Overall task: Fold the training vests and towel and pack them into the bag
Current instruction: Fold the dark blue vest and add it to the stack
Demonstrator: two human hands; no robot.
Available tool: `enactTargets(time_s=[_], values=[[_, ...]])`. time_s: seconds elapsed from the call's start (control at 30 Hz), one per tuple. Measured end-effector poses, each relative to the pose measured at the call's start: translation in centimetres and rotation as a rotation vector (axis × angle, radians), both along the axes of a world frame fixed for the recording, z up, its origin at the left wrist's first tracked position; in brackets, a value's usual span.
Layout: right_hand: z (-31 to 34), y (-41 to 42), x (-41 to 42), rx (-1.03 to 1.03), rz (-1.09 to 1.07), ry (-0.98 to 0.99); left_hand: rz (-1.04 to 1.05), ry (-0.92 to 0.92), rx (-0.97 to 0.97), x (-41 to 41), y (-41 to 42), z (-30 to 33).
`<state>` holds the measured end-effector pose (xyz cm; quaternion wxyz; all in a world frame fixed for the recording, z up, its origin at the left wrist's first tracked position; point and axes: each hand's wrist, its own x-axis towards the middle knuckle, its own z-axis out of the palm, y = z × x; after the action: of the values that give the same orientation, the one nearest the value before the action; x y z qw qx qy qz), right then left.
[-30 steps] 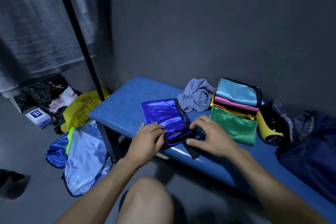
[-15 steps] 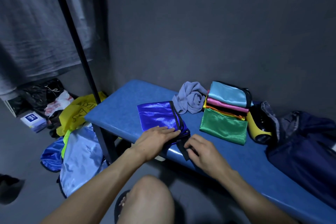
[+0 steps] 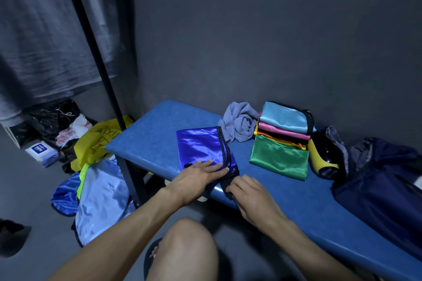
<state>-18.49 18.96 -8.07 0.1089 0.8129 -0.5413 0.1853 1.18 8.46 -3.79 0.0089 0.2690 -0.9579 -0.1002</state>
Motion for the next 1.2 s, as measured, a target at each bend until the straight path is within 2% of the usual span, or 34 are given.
enactTargets(time_s=[0.13,0.3,0.37,0.43,0.7,0.77,0.87,0.93,1.03,1.1,1.2], values=[[3.7,-1.4,-0.3,0.087,0.048,0.034,-0.052,0.031,0.022,0.4,-0.9,-1.3],[7.0,-5.8,-0.5,0.616,-0.122,-0.187,-0.107,0.059,0.113,1.1,-2.0,-1.5],[7.1,-7.4,-0.8,0.732,-0.153,-0.277,-0.131,0.079,0.153,1.4,-2.3,-1.3],[6.5,-8.6,-0.9,0.757,-0.195,-0.318,-0.136,0.117,0.191,1.6,-2.6,-1.3],[4.6,-9.9,-1.1,0.659,-0.27,-0.392,0.048,0.237,0.29,1.7,-2.8,-2.2],[4.2,-9.5,-1.0,0.577,-0.264,-0.35,0.05,0.245,0.302,1.7,-2.9,-2.4],[3.6,-9.0,-0.7,0.471,-0.264,-0.415,0.01,0.319,0.319,1.7,-2.8,-2.2],[3.2,-8.7,-0.5,0.384,-0.275,-0.424,-0.031,0.374,0.193,1.9,-2.8,-2.1],[2.5,-7.9,0.0,0.19,-0.268,-0.264,0.01,0.42,-0.1,2.6,-3.2,-2.4],[1.8,-7.6,0.2,0.085,-0.207,-0.178,0.088,0.443,-0.162,3.2,-3.4,-2.8],[1.1,-7.6,0.0,0.051,-0.118,-0.116,0.138,0.501,-0.158,4.0,-3.5,-3.3]])
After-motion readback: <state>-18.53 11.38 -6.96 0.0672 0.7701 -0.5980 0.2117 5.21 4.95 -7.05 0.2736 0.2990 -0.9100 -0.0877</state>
